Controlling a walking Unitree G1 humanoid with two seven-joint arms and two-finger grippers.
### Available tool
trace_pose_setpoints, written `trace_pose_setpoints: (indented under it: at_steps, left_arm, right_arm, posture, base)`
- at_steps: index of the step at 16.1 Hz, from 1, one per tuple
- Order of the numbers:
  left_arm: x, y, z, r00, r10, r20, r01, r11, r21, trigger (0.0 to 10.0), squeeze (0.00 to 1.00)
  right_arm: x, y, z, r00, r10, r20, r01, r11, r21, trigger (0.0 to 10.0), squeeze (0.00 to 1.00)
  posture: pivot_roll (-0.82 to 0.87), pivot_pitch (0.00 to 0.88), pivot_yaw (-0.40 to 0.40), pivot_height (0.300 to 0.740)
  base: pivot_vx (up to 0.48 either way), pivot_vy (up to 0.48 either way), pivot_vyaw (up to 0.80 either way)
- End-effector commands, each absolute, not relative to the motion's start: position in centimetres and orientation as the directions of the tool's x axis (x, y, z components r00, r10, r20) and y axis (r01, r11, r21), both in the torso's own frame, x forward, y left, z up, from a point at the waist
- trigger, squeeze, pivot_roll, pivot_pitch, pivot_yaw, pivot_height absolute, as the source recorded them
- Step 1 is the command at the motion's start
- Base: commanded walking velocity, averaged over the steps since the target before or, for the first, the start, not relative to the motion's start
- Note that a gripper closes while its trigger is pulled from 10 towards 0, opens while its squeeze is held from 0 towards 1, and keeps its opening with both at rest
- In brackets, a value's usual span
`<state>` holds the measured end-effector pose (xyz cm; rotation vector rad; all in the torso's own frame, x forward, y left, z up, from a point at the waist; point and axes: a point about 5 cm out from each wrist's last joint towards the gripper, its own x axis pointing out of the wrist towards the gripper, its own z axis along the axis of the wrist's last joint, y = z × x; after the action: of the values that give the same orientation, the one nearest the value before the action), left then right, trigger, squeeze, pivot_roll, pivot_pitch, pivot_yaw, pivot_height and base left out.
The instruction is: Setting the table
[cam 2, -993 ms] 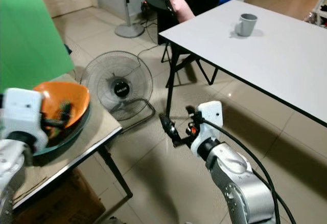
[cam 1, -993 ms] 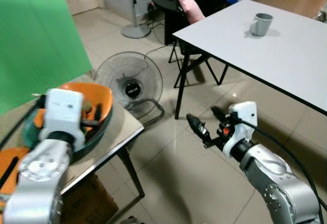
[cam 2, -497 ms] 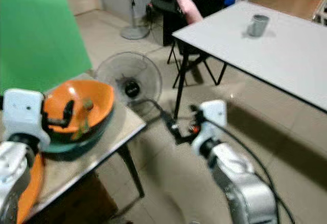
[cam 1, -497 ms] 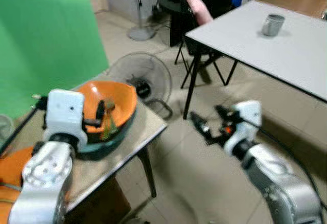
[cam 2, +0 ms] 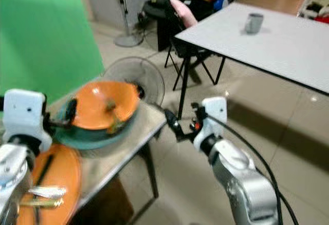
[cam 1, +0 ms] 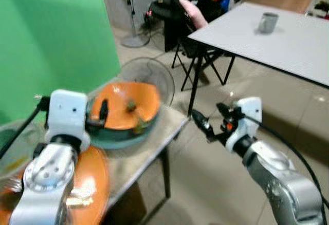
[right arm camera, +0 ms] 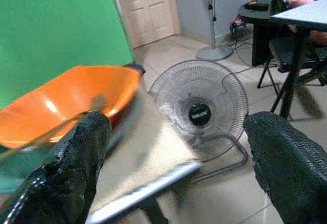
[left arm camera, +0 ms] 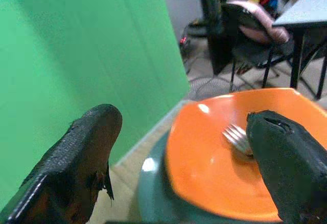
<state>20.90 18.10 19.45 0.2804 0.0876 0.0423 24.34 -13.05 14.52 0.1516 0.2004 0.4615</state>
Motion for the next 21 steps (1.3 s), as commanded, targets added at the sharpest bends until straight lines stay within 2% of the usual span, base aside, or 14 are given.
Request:
trace_pose_setpoints:
  at_steps: [1, 6, 10, 12, 15, 19, 21]
  left_arm:
    - [20.8, 18.5, 19.4, 0.992, 0.097, -0.08, -0.072, 0.96, 0.271, 10.0, 0.0]
    - [20.6, 17.5, 20.0, 0.994, 0.109, -0.027, -0.099, 0.96, 0.261, 10.0, 0.0]
    - [20.8, 17.2, 20.3, 0.996, 0.087, -0.021, -0.077, 0.957, 0.281, 10.0, 0.0]
    - [20.9, 17.3, 20.3, 0.996, 0.082, -0.019, -0.074, 0.955, 0.288, 10.0, 0.0]
    - [21.1, 17.1, 20.5, 0.998, 0.057, -0.016, -0.05, 0.956, 0.29, 10.0, 0.0]
    - [21.5, 15.6, 20.5, 0.991, -0.121, -0.05, 0.131, 0.939, 0.318, 10.0, 0.0]
    - [21.8, 15.2, 20.4, 0.968, -0.233, -0.097, 0.251, 0.92, 0.299, 10.0, 0.0]
  right_arm:
    - [24.7, -12.1, 15.1, 0.851, 0.506, -0.139, -0.476, 0.856, 0.2, 10.0, 0.0]
    - [25.4, -12.2, 15.8, 0.828, 0.546, -0.13, -0.52, 0.833, 0.187, 10.0, 0.0]
    - [26.9, -11.5, 17.5, 0.78, 0.616, -0.109, -0.608, 0.787, 0.1, 10.0, 0.0]
    - [27.4, -11.4, 17.8, 0.78, 0.617, -0.109, -0.611, 0.787, 0.086, 10.0, 0.0]
    - [28.3, -11.5, 17.9, 0.805, 0.577, -0.142, -0.572, 0.817, 0.074, 10.0, 0.0]
    - [30.7, -11.1, 19.9, 0.803, 0.538, -0.255, -0.55, 0.835, 0.031, 10.0, 0.0]
    - [32.0, -10.5, 20.5, 0.753, 0.536, -0.382, -0.537, 0.836, 0.115, 10.0, 0.0]
  posture:
    - [0.0, 0.0, 0.022, 0.74]
    - [0.02, 0.0, -0.002, 0.74]
    - [0.03, 0.0, -0.006, 0.74]
    - [0.03, 0.0, -0.007, 0.74]
    - [0.02, 0.0, -0.002, 0.74]
    - [0.01, 0.0, 0.005, 0.74]
    - [0.0, 0.0, 0.01, 0.74]
  base:
    - [0.0, 0.356, 0.0]
    - [0.0, 0.0, 0.0]
    - [0.0, 0.0, 0.2]
    - [0.0, 0.0, 0.8]
    - [0.0, 0.0, 0.0]
    - [0.0, 0.0, 0.0]
    - [0.0, 0.0, 0.0]
